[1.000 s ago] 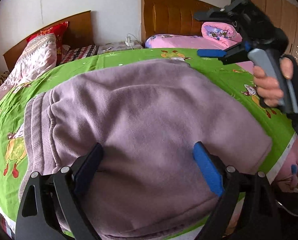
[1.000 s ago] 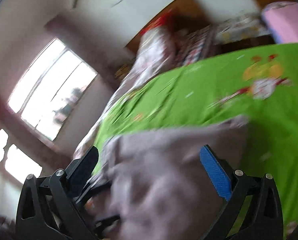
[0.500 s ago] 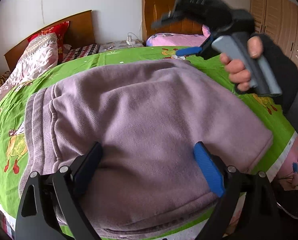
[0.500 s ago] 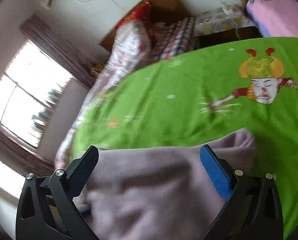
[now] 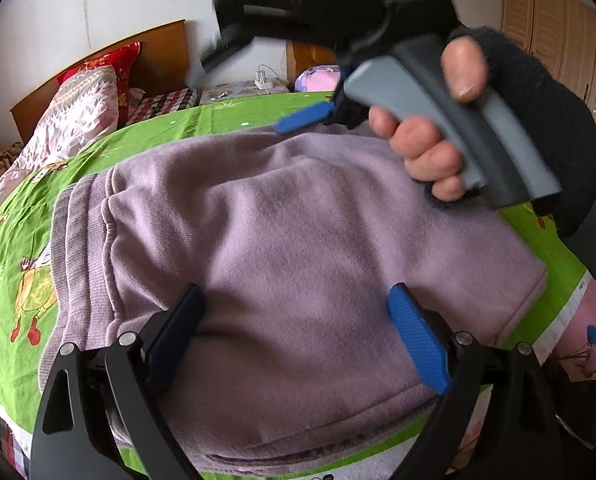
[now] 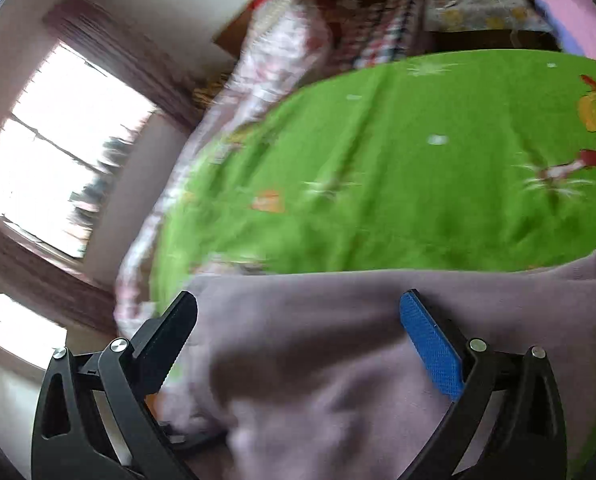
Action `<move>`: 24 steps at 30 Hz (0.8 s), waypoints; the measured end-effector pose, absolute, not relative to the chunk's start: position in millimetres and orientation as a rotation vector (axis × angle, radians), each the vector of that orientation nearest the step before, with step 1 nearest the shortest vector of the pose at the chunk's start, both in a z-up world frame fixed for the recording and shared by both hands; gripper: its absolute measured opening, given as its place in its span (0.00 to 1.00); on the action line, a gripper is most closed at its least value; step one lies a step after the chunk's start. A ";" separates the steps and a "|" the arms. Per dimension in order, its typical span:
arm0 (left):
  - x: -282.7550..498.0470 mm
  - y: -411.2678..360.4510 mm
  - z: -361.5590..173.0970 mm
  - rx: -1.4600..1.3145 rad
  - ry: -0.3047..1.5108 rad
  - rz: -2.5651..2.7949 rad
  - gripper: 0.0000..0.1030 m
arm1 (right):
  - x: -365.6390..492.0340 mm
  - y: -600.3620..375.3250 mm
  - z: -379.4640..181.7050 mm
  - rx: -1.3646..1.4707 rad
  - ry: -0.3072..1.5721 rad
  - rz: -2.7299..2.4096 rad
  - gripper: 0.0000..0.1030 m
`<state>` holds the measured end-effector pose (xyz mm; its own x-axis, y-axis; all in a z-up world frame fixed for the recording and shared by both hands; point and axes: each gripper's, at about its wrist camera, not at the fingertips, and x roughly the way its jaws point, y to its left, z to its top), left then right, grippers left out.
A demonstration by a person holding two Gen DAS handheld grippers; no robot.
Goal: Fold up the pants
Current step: 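Press and smooth the folded pants with both open tools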
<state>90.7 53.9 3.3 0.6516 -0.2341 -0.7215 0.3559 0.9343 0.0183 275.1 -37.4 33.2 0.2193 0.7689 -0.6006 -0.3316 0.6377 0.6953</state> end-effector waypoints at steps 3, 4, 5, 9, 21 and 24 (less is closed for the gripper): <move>90.7 53.9 3.1 0.162 0.792 -0.332 0.91 | 259.8 -15.9 37.7 0.468 1.145 0.940 0.96; 90.7 54.0 3.1 0.161 0.792 -0.332 0.91 | 254.8 -5.4 35.3 0.429 1.166 0.976 0.96; 90.6 54.3 2.7 0.161 0.793 -0.332 0.91 | 252.2 2.9 32.3 0.377 1.174 0.968 0.96; 89.9 54.2 3.2 0.164 0.799 -0.332 0.91 | 266.4 8.8 30.8 0.362 1.165 0.884 0.96; 71.1 70.9 26.7 0.107 0.793 -0.298 0.92 | 168.3 -100.5 92.9 0.473 0.862 0.901 0.96; 67.6 80.8 27.2 0.132 0.782 -0.243 0.92 | 133.3 -117.0 70.2 0.496 0.877 0.901 0.96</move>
<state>67.6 80.8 27.2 0.6834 -0.1675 -0.7106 0.2651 0.9638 0.0277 133.3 -117.0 70.2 0.3225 0.8370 -0.4420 -0.4647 0.5468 0.6965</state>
